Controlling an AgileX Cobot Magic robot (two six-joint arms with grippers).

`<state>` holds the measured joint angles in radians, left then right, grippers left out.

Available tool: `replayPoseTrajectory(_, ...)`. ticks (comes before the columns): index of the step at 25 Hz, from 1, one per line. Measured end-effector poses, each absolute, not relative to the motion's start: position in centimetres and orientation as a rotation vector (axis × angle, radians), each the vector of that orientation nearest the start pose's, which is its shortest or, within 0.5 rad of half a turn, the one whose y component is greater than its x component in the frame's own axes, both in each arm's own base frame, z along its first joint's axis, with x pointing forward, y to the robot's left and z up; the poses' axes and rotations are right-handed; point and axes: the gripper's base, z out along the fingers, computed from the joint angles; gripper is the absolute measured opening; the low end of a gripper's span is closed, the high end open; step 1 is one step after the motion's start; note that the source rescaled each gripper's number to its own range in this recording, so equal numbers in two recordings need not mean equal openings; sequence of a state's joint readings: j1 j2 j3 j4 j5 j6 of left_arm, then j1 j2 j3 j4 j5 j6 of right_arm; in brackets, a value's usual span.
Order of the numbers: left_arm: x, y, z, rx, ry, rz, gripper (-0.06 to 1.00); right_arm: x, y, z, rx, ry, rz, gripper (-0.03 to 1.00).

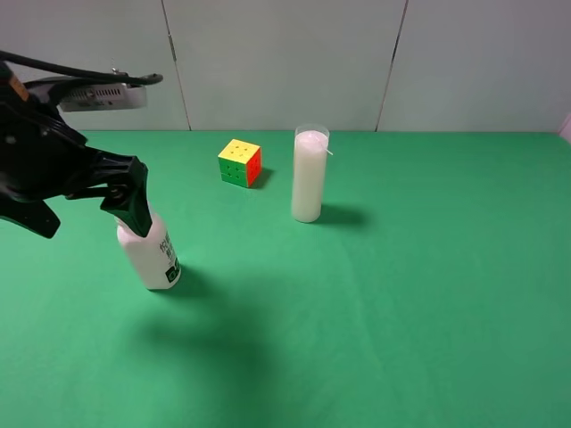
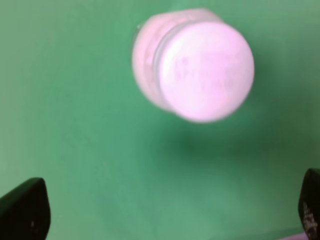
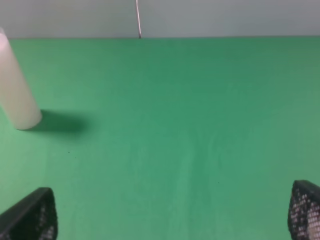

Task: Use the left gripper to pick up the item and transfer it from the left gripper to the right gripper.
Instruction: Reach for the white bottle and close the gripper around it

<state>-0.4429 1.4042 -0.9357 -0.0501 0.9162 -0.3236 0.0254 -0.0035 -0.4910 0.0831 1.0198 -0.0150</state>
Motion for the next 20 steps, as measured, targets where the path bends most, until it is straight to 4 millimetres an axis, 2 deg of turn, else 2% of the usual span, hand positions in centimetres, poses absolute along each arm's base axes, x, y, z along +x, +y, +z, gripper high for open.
replayPoseTrajectory(14,25.5,-13.7,20.4,0.144,2.903,-0.208,1.0,-0.3,0.6,27.8,-0.042,2.007,0.105,1.0)
replayPoseTrajectory(20,25.9,-14.0,19.9,0.141,2.886,-0.217,1.0,-0.3,0.6,27.8,-0.042,2.007,0.105,1.0)
